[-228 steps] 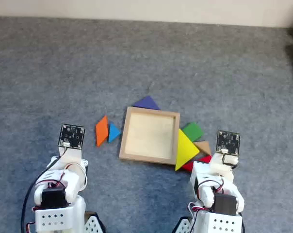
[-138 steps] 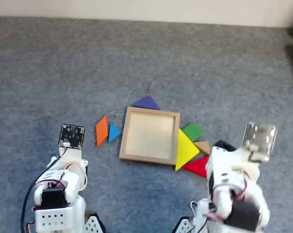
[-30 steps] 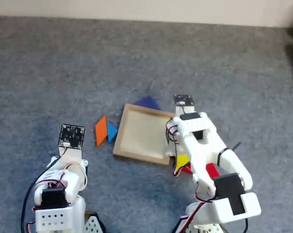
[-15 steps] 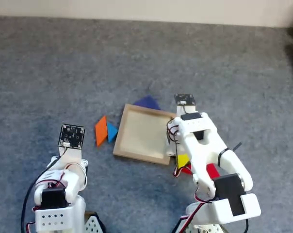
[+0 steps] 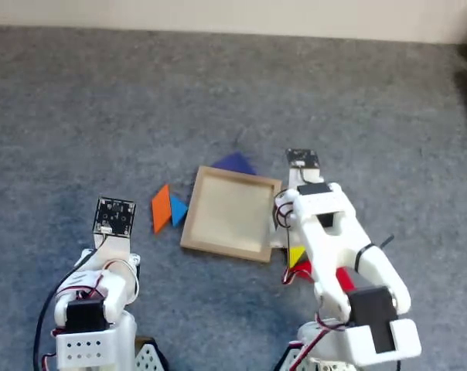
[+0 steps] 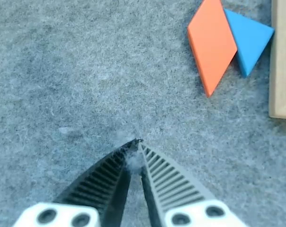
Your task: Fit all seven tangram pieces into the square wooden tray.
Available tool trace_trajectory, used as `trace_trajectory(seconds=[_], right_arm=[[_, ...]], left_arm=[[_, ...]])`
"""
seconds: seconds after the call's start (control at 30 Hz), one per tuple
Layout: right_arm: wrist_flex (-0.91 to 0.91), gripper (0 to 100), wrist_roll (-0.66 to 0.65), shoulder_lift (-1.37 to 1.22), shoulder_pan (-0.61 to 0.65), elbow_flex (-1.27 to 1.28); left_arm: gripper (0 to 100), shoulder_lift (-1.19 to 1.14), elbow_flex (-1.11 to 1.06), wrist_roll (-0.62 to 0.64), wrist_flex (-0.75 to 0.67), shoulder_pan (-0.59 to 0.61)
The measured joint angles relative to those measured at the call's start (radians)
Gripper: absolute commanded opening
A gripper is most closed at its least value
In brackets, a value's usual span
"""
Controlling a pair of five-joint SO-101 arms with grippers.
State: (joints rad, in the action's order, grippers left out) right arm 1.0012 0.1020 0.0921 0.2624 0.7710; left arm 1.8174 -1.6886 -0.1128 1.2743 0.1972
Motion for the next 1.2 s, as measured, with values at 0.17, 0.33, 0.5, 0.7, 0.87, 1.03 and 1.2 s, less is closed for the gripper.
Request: trace_trajectory(seconds=[0.17,0.33,0.5,0.7,0.87,1.03,1.2], right_arm=[[0.003,32.5,-0.028,-0.069,-0.002,-0.057],[0.005,32.5,-0.104,-0.110,-0.002,-0.100],[0.005,32.5,-0.172,-0.118,-0.002,-0.109],[0.005,32.5,-0.233,-0.120,-0.002,-0.109],[0.005,32.5,-0.252,-0.120,0.000,-0.109],[0.005,32.5,-0.252,-0.120,0.009,-0.109],[0.005,32.4,-0.258,-0.120,0.011,-0.110]], left_arm=[[1,0.000,0.000,0.000,0.000,0.000],[1,0.000,0.000,0.000,0.000,0.000],[1,0.000,0.000,0.000,0.000,0.000],[1,0.000,0.000,0.000,0.000,0.000],[1,0.000,0.000,0.000,0.000,0.000],[1,0.000,0.000,0.000,0.000,0.000],[1,0.000,0.000,0.000,0.000,0.000]])
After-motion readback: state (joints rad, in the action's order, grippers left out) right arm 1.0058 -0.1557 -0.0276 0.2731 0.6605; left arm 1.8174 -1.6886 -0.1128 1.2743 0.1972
